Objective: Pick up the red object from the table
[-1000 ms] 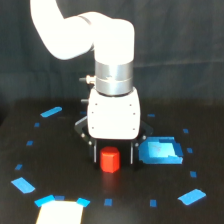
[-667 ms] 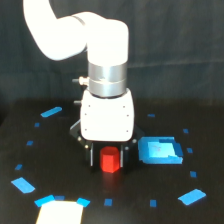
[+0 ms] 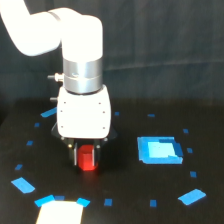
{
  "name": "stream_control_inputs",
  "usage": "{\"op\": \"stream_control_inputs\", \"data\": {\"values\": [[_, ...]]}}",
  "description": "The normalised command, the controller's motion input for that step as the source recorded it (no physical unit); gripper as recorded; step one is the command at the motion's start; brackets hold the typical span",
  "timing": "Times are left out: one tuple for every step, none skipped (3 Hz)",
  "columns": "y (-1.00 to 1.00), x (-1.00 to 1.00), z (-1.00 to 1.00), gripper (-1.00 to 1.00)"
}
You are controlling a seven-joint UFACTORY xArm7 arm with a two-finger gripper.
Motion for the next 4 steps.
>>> {"op": "stream_control_inputs", "data": {"values": [[-0.37,0.09,1.0,-0.21],[1.0,-0.47,0.05,1.0],[1.0,-1.0,0.01,0.48],[0.3,0.48,-0.31,-0.4]]}}
